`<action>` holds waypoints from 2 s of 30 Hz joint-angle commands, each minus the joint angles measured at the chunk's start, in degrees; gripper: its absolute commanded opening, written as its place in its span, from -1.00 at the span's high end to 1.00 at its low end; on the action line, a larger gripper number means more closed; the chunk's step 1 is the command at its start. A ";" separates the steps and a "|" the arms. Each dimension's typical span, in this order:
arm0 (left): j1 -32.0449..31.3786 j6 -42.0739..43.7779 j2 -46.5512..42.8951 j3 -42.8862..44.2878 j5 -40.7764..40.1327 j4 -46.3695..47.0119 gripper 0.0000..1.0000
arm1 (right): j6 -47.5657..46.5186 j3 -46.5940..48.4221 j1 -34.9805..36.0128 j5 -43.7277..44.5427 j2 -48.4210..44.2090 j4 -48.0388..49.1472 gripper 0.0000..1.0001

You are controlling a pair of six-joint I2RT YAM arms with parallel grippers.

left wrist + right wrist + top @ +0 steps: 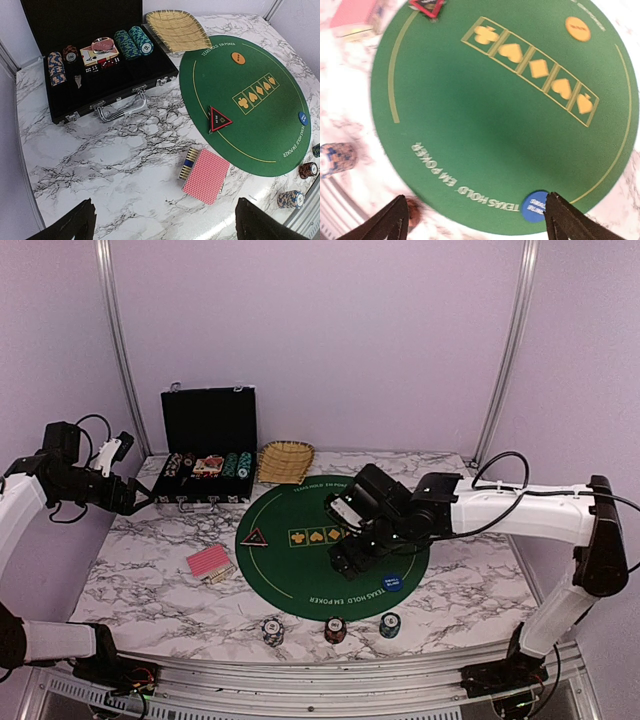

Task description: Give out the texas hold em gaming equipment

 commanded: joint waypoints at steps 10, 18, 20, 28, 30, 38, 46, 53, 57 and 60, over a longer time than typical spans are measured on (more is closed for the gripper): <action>0.19 -1.27 0.70 1.91 -1.88 -1.12 -0.98 | -7.28 17.22 14.63 -14.08 15.85 -2.03 -0.98; 0.14 -1.59 -0.37 1.82 -1.74 -1.20 -0.98 | -9.80 20.86 17.06 -15.64 20.68 -2.04 -0.98; 0.20 -1.52 -0.58 1.82 -1.61 -1.27 -0.98 | -10.40 21.43 17.38 -16.34 21.47 -2.11 -0.98; 0.12 -1.15 -0.91 1.99 -1.41 -1.96 -0.98 | -11.71 23.14 17.78 -16.01 25.25 -2.11 -0.89; 0.12 -1.07 -1.02 2.00 -1.46 -2.08 -0.98 | -11.99 23.58 17.76 -16.14 25.64 -1.82 -0.85; 0.13 -0.79 -1.16 2.09 -1.48 -2.22 -0.98 | -12.18 24.09 17.83 -16.44 27.37 -1.16 -0.61; 0.16 -0.59 -1.04 2.09 -1.39 -2.22 -0.98 | -12.35 24.03 17.87 -16.99 28.14 -0.54 -0.43; 0.12 -0.28 -1.13 1.91 -1.71 -2.24 -0.98 | -12.40 24.12 17.93 -17.51 28.53 -0.12 -0.10; 0.10 -0.03 -1.38 1.82 -1.84 -2.33 -0.98 | -12.35 24.28 17.94 -17.81 28.84 -0.09 -0.04; 0.07 0.16 -1.56 1.93 -1.96 -2.48 -0.98 | -12.35 24.45 17.94 -17.75 29.14 -0.22 -0.04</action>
